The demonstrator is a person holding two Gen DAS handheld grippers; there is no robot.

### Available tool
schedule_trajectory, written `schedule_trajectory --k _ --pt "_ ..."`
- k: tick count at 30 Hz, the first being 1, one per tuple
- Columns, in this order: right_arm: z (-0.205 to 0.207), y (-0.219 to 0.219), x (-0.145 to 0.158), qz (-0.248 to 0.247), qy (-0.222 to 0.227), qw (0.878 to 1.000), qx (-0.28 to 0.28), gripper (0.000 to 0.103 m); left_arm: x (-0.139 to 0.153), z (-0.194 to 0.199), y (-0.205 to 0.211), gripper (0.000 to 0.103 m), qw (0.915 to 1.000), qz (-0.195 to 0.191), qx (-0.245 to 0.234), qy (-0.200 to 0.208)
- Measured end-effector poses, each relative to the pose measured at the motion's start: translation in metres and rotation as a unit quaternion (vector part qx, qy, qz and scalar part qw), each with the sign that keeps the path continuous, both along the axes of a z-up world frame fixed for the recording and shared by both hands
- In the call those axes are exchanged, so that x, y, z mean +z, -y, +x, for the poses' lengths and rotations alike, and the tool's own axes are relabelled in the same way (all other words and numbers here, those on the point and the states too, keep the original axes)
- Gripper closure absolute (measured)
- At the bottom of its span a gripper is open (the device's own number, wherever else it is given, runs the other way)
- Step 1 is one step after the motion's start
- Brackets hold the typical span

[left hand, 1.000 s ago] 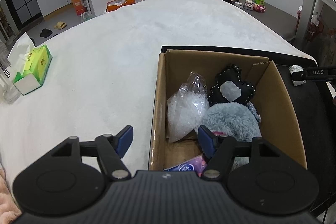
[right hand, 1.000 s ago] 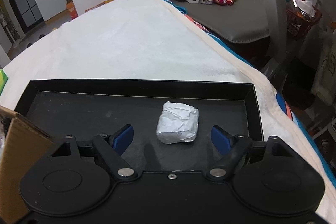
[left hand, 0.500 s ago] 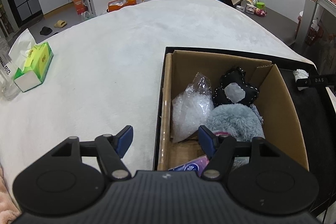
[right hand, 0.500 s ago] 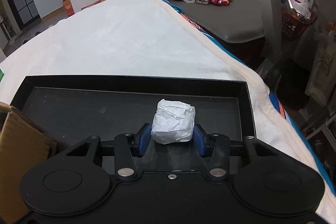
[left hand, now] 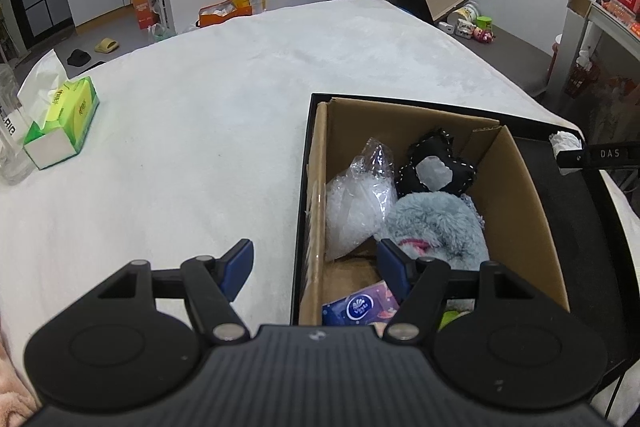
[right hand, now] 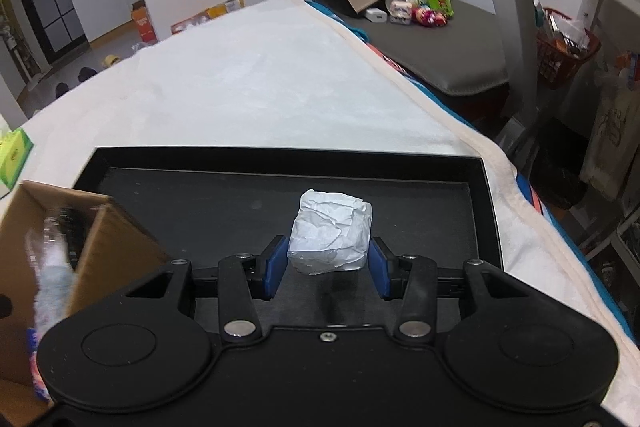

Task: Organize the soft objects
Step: 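Lift the white ball with the right tool toward the box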

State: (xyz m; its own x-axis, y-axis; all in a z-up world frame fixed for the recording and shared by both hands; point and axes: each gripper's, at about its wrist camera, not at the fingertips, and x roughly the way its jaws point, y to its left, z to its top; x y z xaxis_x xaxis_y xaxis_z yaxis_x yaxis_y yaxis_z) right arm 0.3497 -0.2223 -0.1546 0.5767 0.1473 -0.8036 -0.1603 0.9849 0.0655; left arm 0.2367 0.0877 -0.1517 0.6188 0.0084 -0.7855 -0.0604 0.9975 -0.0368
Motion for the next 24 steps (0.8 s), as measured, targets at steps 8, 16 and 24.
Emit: schedule_trajectory --k 8,16,24 --pt "-0.015 -0.019 0.028 0.014 0.016 1.0 0.014 0.06 0.002 -0.007 -0.006 0.036 0.9998 -0.02 -0.006 0.004" --pt "-0.027 -0.044 0.045 0.02 0.029 0.999 0.032 0.06 0.002 -0.016 -0.013 0.037 0.9995 -0.028 -0.007 0.01" --pt "-0.036 -0.071 0.058 0.027 0.037 0.998 0.054 0.06 0.0 -0.023 -0.021 0.04 0.9988 -0.045 -0.01 0.016"
